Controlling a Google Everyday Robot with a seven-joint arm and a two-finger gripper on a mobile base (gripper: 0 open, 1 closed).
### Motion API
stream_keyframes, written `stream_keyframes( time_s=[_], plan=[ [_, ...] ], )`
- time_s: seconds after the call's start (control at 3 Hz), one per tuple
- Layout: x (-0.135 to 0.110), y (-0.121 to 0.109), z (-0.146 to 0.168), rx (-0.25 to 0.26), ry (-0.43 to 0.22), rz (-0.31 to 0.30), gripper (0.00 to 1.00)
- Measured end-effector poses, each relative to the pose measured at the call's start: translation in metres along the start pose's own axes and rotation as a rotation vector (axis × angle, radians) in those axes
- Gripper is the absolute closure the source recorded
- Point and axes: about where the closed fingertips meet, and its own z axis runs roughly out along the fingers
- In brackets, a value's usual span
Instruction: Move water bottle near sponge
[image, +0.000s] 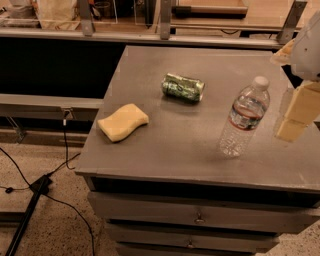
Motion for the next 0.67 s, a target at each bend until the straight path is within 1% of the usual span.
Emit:
stream_keyframes(
  time_s=[0.33, 0.67],
  plan=[
    [0.0, 0.0, 0.0, 0.0, 0.0, 0.0, 0.0],
    [0.0025, -0.0021, -0.0001, -0.014, -0.074, 0.019, 0.0]
  ],
)
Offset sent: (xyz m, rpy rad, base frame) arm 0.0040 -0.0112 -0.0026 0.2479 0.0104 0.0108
